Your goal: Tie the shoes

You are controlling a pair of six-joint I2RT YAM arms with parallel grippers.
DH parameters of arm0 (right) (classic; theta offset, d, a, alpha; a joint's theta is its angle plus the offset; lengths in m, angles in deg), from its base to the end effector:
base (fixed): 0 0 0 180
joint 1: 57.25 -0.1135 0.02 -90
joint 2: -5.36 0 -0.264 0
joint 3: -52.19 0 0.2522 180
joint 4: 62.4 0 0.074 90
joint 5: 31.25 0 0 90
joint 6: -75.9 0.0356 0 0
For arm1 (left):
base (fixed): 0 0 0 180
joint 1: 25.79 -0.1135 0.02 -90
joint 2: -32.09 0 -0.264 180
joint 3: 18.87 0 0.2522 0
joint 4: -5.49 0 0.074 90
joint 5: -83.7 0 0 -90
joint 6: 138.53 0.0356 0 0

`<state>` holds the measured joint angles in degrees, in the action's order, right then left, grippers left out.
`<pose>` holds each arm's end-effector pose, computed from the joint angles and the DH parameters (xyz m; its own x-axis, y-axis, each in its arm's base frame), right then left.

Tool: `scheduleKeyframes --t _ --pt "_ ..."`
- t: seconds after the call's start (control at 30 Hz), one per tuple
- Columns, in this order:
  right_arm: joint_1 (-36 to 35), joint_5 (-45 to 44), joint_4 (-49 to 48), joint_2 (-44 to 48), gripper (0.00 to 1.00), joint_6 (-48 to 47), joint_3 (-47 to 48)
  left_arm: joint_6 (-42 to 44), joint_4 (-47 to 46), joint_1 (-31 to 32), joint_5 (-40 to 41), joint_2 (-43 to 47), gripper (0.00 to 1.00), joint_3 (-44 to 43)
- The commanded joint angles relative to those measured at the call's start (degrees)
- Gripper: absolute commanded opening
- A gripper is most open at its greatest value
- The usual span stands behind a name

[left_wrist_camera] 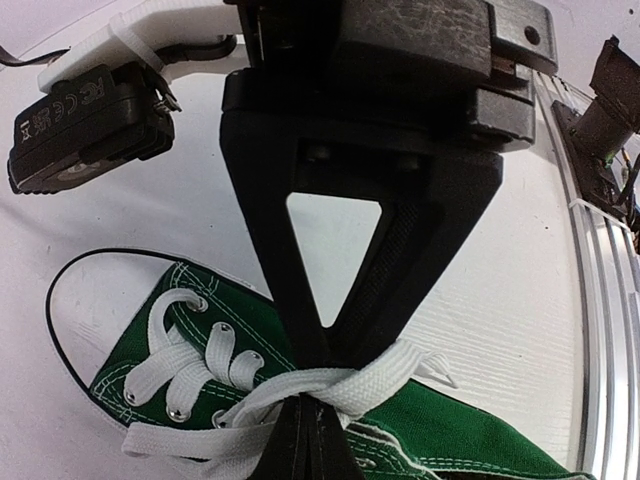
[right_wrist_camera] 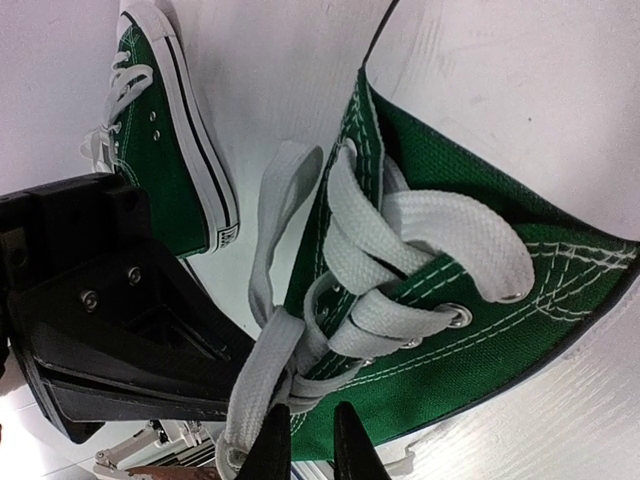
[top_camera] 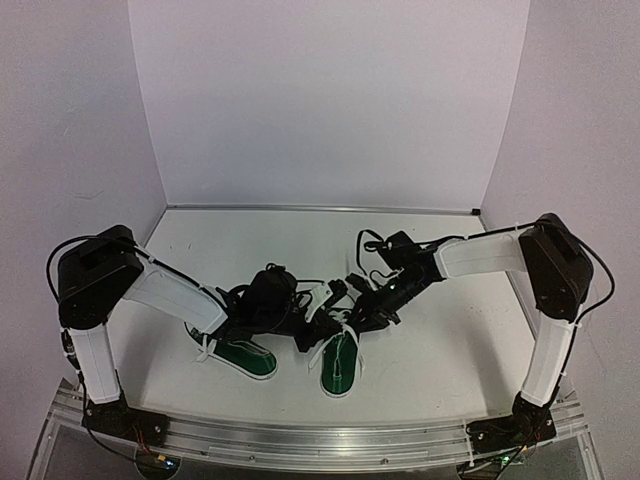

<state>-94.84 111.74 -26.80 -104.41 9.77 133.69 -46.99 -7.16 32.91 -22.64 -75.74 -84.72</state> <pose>0.2786 0.2503 0.1568 -0.9119 -0.3946 -0.1126 -0.3027 0.4616 0.8338 0.1902 -0.3321 0.1431 -0.2289 0.4262 -0.8752 0.9539 0.2776 -0.1143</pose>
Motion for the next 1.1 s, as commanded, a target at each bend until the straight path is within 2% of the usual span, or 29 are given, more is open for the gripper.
scheduleKeyframes --t 0.0,0.53,0.8,0.97,1.07 --pt "-0.66 2.99 -4.65 4.94 0.14 0.43 -0.29 0.66 3.29 1.16 -1.35 0.25 0.0 -0.46" --pt "-0.64 3.44 -4.09 3.43 0.19 -0.38 -0.74 -0.61 1.4 1.07 -2.12 -0.28 0.0 -1.1" --pt "1.39 4.91 -3.97 7.36 0.29 0.22 -0.23 -0.61 1.56 0.95 -1.25 0.15 0.0 0.04" --pt "5.95 2.77 -3.87 8.24 0.29 0.6 -1.04 -0.4 1.87 0.8 -1.41 0.0 0.0 -0.3" --pt "6.02 1.18 -3.34 6.39 0.24 0.97 -1.49 -0.4 1.81 0.81 -1.39 0.15 0.0 -0.19"
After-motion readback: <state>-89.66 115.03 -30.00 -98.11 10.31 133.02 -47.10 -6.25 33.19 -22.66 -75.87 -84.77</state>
